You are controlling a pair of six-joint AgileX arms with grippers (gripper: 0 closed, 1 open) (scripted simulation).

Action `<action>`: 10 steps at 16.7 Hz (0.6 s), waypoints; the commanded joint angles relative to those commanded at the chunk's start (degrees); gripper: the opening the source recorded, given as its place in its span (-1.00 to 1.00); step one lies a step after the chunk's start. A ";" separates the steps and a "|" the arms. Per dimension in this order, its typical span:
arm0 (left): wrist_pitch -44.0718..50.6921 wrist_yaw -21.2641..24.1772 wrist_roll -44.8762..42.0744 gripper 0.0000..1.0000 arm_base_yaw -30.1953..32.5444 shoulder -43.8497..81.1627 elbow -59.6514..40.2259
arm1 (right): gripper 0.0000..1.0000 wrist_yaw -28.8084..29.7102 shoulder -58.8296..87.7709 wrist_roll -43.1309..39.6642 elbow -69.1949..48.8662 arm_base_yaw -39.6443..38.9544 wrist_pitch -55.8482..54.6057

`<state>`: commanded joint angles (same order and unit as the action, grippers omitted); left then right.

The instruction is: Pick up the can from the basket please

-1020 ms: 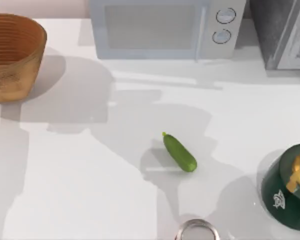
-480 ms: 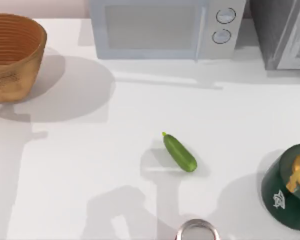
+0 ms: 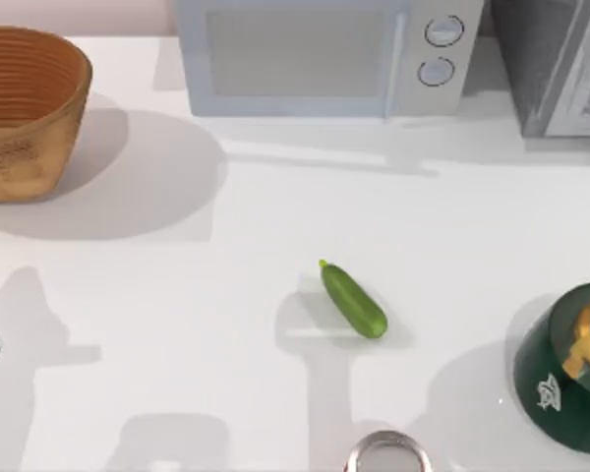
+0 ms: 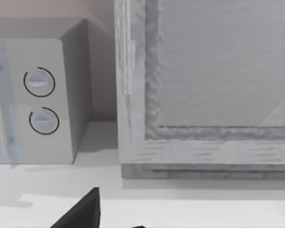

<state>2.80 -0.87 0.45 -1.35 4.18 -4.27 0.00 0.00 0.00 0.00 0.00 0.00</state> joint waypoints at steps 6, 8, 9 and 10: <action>-2.80 0.87 -0.45 -1.00 1.35 -4.18 4.27 | 1.00 0.00 0.00 0.00 0.00 0.00 0.00; -2.67 0.78 -0.53 -1.00 1.14 -3.92 4.26 | 1.00 0.00 0.00 0.00 0.00 0.00 0.00; -2.67 0.78 -0.53 -1.00 1.14 -3.92 4.26 | 1.00 0.00 0.00 0.00 0.00 0.00 0.00; -3.12 1.08 -0.48 -1.00 1.22 -3.43 3.90 | 1.00 0.00 0.00 0.00 0.00 0.00 0.00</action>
<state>-0.33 0.21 -0.03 -0.13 0.76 -0.38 0.00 0.00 0.00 0.00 0.00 0.00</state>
